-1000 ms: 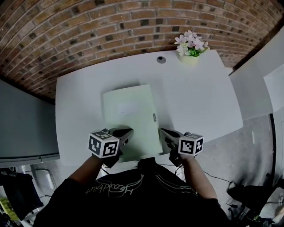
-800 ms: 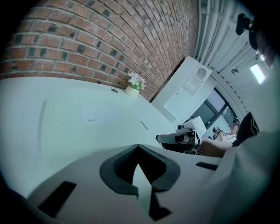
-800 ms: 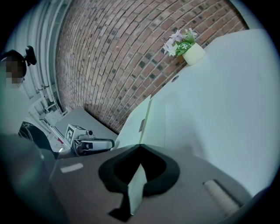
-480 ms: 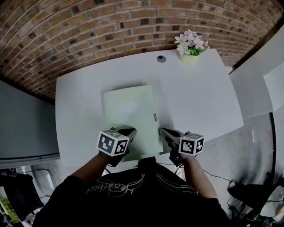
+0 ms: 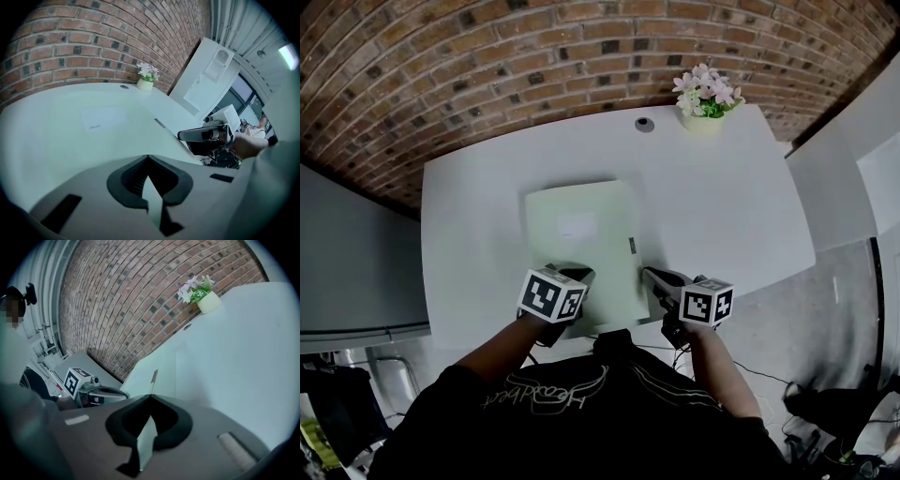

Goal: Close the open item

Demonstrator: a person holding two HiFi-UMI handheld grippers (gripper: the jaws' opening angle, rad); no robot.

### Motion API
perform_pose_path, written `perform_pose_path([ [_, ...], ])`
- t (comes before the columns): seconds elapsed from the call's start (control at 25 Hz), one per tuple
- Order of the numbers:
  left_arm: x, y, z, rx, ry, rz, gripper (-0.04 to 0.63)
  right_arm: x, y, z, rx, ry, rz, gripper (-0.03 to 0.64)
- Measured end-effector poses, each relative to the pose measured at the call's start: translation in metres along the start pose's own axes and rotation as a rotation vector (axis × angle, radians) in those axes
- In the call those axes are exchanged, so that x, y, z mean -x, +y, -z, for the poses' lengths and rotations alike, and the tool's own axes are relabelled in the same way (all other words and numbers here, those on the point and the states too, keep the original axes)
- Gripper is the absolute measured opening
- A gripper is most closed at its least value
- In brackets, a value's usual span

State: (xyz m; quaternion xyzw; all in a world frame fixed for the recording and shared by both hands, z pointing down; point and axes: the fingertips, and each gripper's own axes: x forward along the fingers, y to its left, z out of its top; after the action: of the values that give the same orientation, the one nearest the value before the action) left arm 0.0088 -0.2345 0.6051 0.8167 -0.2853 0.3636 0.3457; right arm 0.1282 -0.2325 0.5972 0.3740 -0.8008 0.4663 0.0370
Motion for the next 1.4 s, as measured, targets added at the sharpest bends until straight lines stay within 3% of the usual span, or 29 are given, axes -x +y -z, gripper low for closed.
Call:
perform_pose_path([
  [0.36, 0.005, -0.002, -0.005, 0.0, -0.005, 0.005, 0.002, 0.011, 0.008, -0.01, 0.036, -0.014, 0.025, 0.003],
  [0.84, 0.039, -0.015, -0.004, 0.008, -0.09, 0.002, 0.002, 0.06, 0.064, -0.037, 0.232, -0.137, 0.018, 0.003],
  [1.16, 0.097, -0.049, 0.004, -0.019, -0.219, 0.04, 0.002, 0.09, 0.127, -0.023, 0.302, -0.226, -0.045, 0.003],
  [1.4, 0.149, -0.087, 0.009, -0.045, -0.396, 0.18, 0.002, 0.108, 0.18, -0.009, 0.347, -0.256, -0.123, 0.003],
])
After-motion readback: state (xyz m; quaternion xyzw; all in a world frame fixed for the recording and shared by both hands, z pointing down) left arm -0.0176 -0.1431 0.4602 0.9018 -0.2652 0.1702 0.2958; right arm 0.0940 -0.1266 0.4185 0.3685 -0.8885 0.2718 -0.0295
